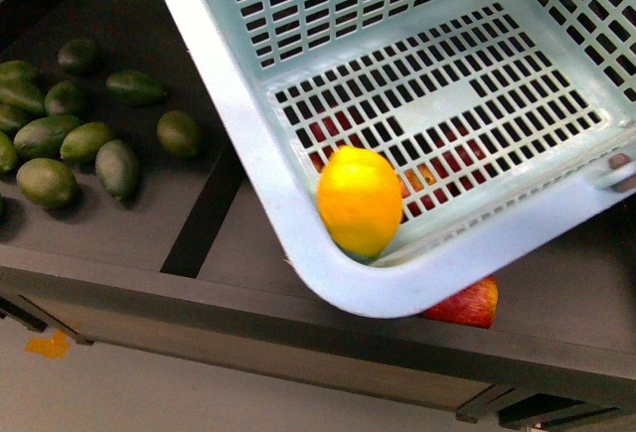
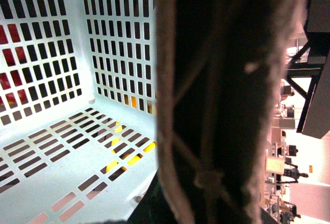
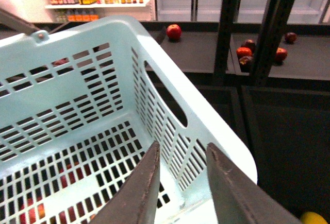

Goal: Pick lemon and mango into basket

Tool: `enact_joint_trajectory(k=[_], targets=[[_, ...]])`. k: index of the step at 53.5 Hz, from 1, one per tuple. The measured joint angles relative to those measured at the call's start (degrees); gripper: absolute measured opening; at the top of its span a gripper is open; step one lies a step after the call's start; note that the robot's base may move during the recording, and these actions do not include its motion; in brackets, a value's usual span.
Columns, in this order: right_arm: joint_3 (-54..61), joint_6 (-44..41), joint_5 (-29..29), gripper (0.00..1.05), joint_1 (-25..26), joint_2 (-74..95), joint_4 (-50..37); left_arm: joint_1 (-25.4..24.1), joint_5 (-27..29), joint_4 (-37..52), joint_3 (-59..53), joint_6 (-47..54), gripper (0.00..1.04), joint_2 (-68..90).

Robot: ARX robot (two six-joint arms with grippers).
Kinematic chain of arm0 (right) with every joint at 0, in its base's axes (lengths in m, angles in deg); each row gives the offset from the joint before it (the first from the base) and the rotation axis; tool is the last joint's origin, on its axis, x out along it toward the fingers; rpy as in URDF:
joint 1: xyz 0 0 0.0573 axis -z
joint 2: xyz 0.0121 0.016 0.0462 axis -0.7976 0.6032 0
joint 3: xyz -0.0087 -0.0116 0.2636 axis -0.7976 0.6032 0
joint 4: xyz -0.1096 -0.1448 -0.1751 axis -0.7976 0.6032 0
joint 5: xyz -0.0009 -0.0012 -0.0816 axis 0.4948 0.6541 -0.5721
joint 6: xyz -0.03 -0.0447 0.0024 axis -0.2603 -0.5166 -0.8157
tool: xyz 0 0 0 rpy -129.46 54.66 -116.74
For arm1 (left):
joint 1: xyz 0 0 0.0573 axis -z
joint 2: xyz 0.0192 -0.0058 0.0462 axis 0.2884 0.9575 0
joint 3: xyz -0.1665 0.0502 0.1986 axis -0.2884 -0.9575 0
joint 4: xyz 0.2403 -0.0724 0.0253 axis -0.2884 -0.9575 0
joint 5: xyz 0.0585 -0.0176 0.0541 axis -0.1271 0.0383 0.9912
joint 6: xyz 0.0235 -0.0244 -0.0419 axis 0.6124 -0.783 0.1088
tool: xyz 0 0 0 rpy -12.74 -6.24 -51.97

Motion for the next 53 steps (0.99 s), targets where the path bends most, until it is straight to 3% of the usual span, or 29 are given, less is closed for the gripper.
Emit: enact_joint_trajectory(k=[7,34,49,53], targets=[[4.2,-0.3,0.0,0.01,-0.6,-3.9,-0.6,0.0,0.4,0.0,0.0,0.1,0.05,0.0],[14.6,-0.5,0.0,0.02,-0.7,-19.0,4.3,-0.1,0.4,0.0,0.0,-0.1,0.05,0.0],[15.1,-0.6,0.0,0.41,-0.7,-20.5,4.8,-0.1,0.0,0.0,0.0,-0.2,0.05,0.0],[15.1,-0.6,0.0,0.58,-0.7,-20.5,4.8,-0.1,0.1,0.0,0.0,-0.1,0.05,0.0]])
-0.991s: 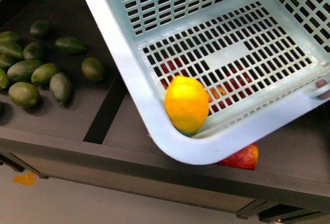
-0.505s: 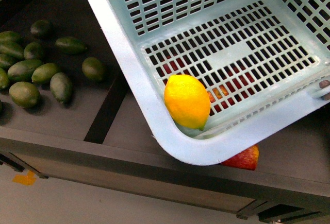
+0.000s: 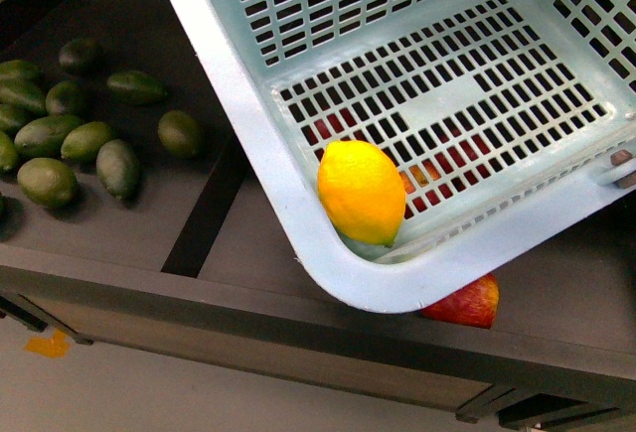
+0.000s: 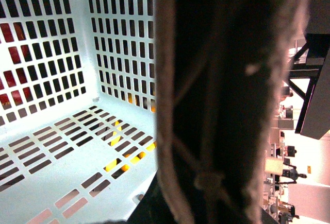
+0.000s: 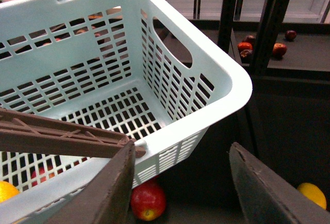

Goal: Pick lemon and mango into basket

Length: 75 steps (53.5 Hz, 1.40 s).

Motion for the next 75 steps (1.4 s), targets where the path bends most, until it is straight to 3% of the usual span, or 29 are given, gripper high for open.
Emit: enact_joint_trajectory(k=[11,75], targets=[[0.0,0.0,-0.2,0.98,0.0,0.0,0.0,0.0,0.2,0.0,0.0,0.0,0.05,0.0],[0.2,0.0,0.0,0.96,-0.1,-0.2,0.1,0.2,0.0,0.0,-0.1,0.0,0.05,-0.2]])
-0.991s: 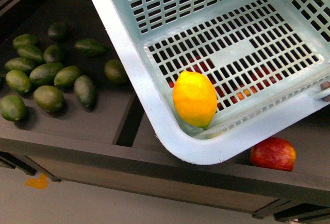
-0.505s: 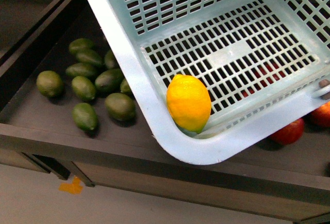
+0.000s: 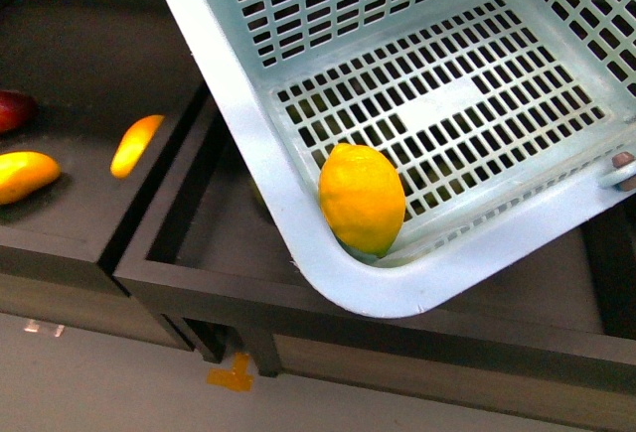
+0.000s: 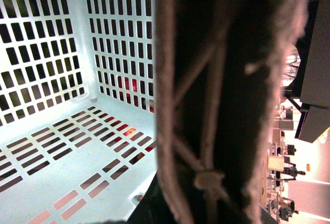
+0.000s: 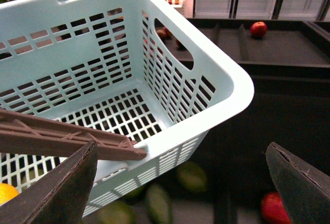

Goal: Pick lemon and mango into basket

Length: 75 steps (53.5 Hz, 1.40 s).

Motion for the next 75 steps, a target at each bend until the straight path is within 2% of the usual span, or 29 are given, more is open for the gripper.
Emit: enact_joint_trajectory(k=[75], targets=[[0.1,0.0,0.0,0.96,-0.1,0.0,0.0,0.0,0.1,0.0,0.0,0.0,0.05,0.0]])
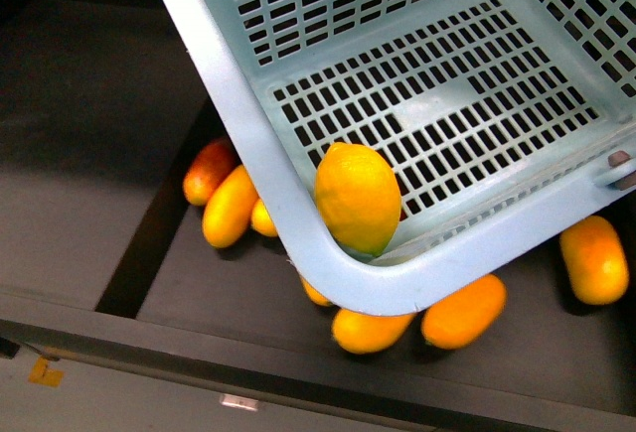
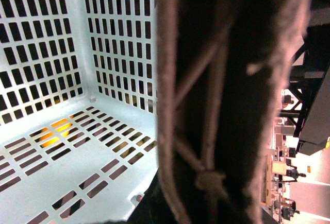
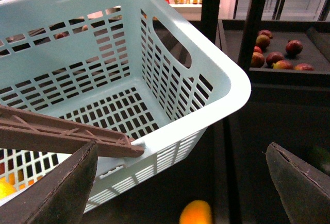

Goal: Pick lemon and mango into basket

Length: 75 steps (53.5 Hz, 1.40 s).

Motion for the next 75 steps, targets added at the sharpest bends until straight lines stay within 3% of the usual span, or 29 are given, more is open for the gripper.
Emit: enact_joint_trajectory(k=[51,53,57,60,63,67,75], targets=[[0.0,0.0,0.3,0.96,0.0,0.1,0.0,-1.1,1.6,0.0,0.0,1.1,0.05,-0.1],[-0.5,0.9,-2.5,0.96,-0.6,0.4,1.9,-1.1,1.3,0.0,0.0,1.1,0.05,-0.1],[-5.9,7.6,-16.0,0.96,-2.2,1.8,16.0,-0.9,0.5,0.0,0.0,0.6,0.05,-0.1],[-10.1,12.4,-23.6,0.96,0.2,3.5,24.5,-0.5,-0.1,0.0,0.0,-0.1,0.05,-0.1],[-12.0,13.9,-24.4,0.96,3.7,4.8,26.4,-0.2,-0.2,0.0,0.0,-0.1,0.05,-0.2],[-14.3,13.9,-19.7,0.96,10.6,7.7,24.7,0.1,-0.4,0.0,0.0,0.0,0.05,-0.2],[-19.2,10.1,-5.1,0.96,26.1,20.6,16.5,0.3,-0.7,0.1,0.0,-0.2,0.05,-0.2]])
